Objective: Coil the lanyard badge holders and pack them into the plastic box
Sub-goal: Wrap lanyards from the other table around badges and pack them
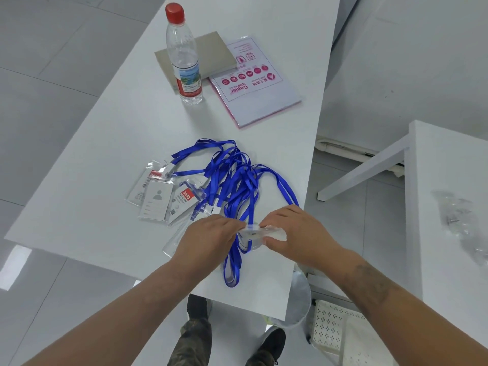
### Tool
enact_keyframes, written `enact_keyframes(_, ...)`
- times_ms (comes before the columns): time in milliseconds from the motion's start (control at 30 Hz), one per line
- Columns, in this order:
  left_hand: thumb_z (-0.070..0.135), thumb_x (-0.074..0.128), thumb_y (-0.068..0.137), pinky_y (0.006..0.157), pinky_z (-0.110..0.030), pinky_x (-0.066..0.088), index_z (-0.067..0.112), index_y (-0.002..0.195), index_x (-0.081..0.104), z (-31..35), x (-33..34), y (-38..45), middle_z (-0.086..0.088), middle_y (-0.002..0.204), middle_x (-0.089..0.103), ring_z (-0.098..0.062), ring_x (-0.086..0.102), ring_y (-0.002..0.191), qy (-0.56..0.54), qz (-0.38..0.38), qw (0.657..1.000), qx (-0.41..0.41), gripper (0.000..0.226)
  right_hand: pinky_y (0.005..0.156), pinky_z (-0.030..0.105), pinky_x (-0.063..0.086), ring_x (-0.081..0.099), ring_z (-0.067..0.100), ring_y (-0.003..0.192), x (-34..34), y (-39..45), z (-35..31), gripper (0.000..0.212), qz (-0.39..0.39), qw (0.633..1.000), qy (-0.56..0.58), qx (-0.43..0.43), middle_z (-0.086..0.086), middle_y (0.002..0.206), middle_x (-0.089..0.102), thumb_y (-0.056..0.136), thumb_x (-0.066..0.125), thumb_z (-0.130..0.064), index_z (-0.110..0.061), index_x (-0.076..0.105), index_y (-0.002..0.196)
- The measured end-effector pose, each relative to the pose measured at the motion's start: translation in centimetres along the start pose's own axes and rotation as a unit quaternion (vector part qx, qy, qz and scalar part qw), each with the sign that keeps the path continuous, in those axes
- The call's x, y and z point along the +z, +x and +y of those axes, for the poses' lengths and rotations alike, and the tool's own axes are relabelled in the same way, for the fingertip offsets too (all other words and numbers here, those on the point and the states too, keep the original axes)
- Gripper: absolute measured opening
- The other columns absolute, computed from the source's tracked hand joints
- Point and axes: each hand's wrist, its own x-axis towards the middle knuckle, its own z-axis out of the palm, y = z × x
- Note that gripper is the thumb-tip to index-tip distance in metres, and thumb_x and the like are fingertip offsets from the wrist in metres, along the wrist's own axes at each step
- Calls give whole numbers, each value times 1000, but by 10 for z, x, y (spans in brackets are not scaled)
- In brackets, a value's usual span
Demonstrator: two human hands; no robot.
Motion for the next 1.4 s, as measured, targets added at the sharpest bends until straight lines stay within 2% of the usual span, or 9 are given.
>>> enact_keyframes(300, 28, 66, 93, 69, -25, 56, 29, 108, 75, 9, -49, 16, 12, 90, 73, -9, 67, 78, -199, 23, 963, -181, 18, 80, 22, 47, 54, -1, 90, -26, 3, -11, 17, 39, 986, 133, 88, -26, 99, 63, 95, 57, -40, -40, 66, 109)
enact_keyframes(400, 25, 68, 91, 57, -20, 57, 27, 105, 73, 7, -68, 23, 15, 84, 72, -6, 69, 69, -360, 31, 893, -268, 15, 67, 25, 45, 57, 11, 71, -39, 7, -14, 10, 92, 961, 230, 121, -12, 81, 64, 92, 62, -39, -30, 65, 89)
enact_keyframes(567, 15, 72, 85, 79, -33, 61, 8, 106, 71, -8, -98, 37, -7, 102, 77, -25, 74, 91, -609, 56, 711, -348, 22, 71, 13, 49, 61, 2, 66, -63, 12, -23, 12, 213, 853, 437, 190, 0, 74, 69, 96, 59, -27, -23, 71, 93)
enact_keyframes(733, 16, 69, 82, 73, -28, 62, 3, 110, 67, -6, -117, 51, -13, 109, 74, -20, 73, 85, -715, -7, 621, -321, 32, 64, 10, 48, 54, 1, 59, -66, 27, -39, 21, 245, 820, 474, 207, -1, 68, 62, 101, 50, -26, -23, 70, 94)
enact_keyframes(900, 10, 65, 91, 66, -24, 60, 6, 100, 70, 14, -133, 81, -8, 97, 77, -15, 73, 77, -694, -2, 665, -275, 11, 59, 20, 44, 53, 8, 59, -58, 48, -78, 31, 159, 905, 351, 179, -5, 67, 59, 102, 43, -30, -15, 56, 79)
enact_keyframes(1000, 17, 72, 88, 77, -36, 62, 9, 109, 73, 11, -131, 98, -7, 103, 76, -22, 75, 87, -524, 62, 807, -264, 23, 67, 40, 51, 59, 21, 69, -61, 52, -95, 26, 98, 950, 267, 127, 4, 75, 63, 103, 40, -33, -18, 59, 93)
enact_keyframes(1133, 20, 59, 94, 72, -35, 56, 20, 108, 75, -4, -132, 98, 0, 93, 74, -18, 67, 81, -221, 79, 955, -181, 20, 65, 35, 46, 53, 16, 66, -89, 46, -97, 24, 110, 971, 188, 95, 1, 76, 63, 101, 45, -29, -16, 64, 96)
enact_keyframes(1267, 21, 58, 96, 65, -34, 49, 19, 91, 70, -17, -139, 88, 3, 81, 68, -20, 65, 79, -138, -61, 976, -156, 13, 72, 10, 41, 58, 2, 84, -122, 53, -80, 21, 163, 960, 209, 88, -12, 99, 69, 99, 53, -24, -24, 73, 107)
enact_keyframes(1400, 24, 66, 91, 55, -17, 50, 26, 99, 71, -26, -160, 78, 16, 80, 74, -5, 68, 76, -301, -163, 919, -196, 9, 72, 8, 49, 65, -4, 81, -127, 66, -65, 15, 158, 902, 386, 112, -14, 92, 72, 95, 62, -19, -23, 73, 104)
